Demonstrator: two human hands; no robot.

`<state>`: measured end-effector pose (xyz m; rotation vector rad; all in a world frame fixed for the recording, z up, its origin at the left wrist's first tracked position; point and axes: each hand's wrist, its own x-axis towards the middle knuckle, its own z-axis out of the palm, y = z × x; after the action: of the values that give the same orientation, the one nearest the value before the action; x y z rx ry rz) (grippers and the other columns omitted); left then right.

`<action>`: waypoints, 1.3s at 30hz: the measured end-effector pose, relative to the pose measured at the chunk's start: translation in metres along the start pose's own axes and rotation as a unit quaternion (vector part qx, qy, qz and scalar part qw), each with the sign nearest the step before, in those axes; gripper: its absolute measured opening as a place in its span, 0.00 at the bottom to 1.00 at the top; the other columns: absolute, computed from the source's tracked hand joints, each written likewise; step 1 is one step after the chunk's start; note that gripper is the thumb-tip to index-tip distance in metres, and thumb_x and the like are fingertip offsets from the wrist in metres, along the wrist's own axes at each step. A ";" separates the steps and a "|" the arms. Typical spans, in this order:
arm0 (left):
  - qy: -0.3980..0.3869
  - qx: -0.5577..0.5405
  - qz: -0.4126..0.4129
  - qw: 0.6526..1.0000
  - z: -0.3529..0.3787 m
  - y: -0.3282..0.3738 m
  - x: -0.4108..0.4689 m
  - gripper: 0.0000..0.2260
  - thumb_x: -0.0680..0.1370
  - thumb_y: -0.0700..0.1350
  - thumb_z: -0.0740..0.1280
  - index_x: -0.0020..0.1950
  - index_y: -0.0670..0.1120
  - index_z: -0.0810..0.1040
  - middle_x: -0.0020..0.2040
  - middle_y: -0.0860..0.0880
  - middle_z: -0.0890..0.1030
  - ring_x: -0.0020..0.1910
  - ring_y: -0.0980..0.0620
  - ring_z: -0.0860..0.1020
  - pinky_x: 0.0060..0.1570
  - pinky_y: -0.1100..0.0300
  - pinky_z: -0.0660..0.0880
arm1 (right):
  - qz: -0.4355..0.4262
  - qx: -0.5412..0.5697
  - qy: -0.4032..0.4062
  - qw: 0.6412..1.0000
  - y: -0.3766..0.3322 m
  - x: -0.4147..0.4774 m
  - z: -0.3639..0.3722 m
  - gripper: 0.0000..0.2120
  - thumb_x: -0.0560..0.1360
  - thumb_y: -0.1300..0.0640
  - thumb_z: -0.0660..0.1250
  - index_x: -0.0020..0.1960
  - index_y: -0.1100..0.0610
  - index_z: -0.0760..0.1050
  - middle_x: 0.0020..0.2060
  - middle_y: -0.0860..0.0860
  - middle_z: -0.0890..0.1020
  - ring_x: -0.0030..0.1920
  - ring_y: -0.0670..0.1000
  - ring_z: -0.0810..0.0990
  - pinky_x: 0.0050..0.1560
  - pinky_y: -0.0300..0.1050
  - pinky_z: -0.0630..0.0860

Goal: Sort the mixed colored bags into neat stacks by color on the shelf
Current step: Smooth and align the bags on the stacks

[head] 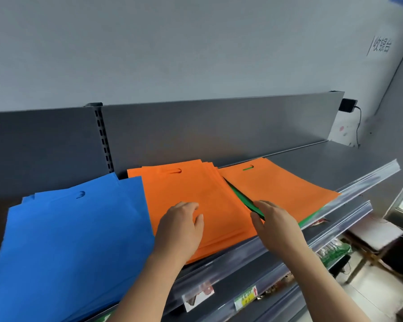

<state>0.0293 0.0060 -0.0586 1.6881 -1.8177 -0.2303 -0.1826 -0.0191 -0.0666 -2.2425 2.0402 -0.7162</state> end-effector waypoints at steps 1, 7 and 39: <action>-0.009 -0.002 0.005 1.000 0.007 0.006 0.006 0.17 0.81 0.49 0.60 0.69 0.49 0.73 0.65 0.52 0.75 0.64 0.54 0.72 0.63 0.60 0.70 | 0.007 -0.004 0.001 1.000 0.010 0.006 -0.001 0.18 0.80 0.51 0.57 0.68 0.53 0.70 0.65 0.47 0.74 0.61 0.51 0.75 0.54 0.44 0.73; -0.033 -0.012 0.011 0.999 0.047 0.037 0.041 0.17 0.81 0.49 0.60 0.69 0.48 0.72 0.65 0.51 0.75 0.64 0.55 0.72 0.62 0.63 0.70 | 0.034 -0.035 -0.026 0.998 0.070 0.043 -0.001 0.20 0.80 0.50 0.56 0.70 0.55 0.68 0.67 0.48 0.72 0.64 0.51 0.73 0.58 0.45 0.71; -0.043 -0.117 -0.315 0.941 0.178 0.154 0.116 0.15 0.73 0.46 0.72 0.50 0.44 0.67 0.44 0.51 0.72 0.41 0.52 0.73 0.36 0.59 0.70 | -0.025 -0.094 -0.080 0.992 0.257 0.129 0.014 0.20 0.77 0.40 0.50 0.48 0.51 0.75 0.49 0.49 0.77 0.56 0.53 0.74 0.62 0.50 0.69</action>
<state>-0.1937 -0.1298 -0.0778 2.0537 -1.1871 -0.7680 -0.4140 -0.1823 -0.1210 -2.3673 2.0600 -0.3447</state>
